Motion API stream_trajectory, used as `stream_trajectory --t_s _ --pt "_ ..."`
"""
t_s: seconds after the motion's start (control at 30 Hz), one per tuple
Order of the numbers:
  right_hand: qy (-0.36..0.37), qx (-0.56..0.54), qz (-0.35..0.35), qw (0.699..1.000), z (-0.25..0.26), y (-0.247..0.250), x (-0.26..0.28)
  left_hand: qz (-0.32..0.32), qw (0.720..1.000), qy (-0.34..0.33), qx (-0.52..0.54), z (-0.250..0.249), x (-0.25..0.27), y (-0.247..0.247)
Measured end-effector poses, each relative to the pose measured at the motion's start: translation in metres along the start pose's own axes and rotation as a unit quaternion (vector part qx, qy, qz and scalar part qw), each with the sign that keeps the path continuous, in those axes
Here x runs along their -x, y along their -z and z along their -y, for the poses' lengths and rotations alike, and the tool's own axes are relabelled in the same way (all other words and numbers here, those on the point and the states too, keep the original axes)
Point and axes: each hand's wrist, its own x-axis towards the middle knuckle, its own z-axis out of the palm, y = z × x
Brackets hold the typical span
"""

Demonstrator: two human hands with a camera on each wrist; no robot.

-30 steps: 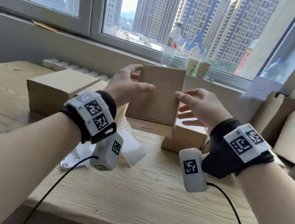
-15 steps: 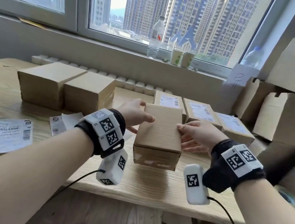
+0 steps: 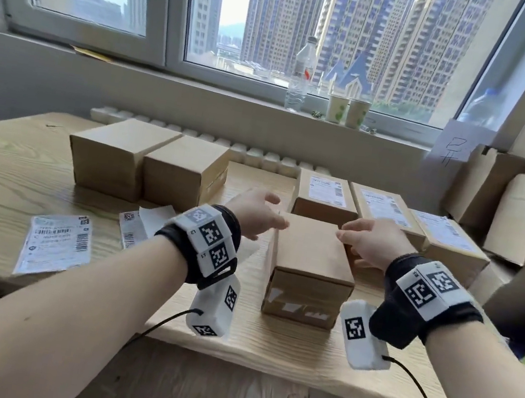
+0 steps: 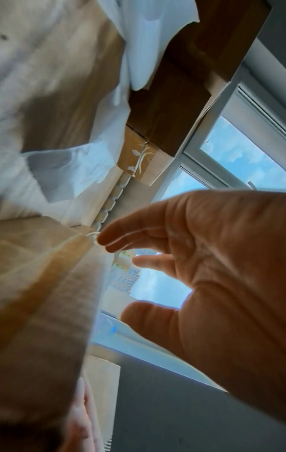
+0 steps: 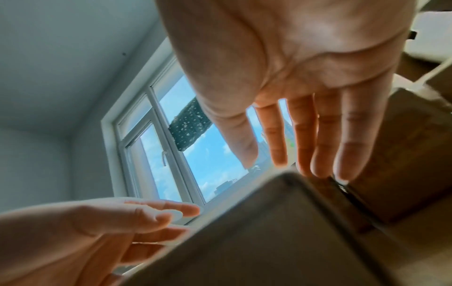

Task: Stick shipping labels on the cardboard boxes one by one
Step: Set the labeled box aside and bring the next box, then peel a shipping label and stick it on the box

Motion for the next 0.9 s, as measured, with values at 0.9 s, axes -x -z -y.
stream_trajectory --t_s 0.9 --pt "0.075 0.069 0.273 0.957 0.140 -0.181 0.014 -0.073 0.939 0.255 -0.220 0.132 -0.013 0.148"
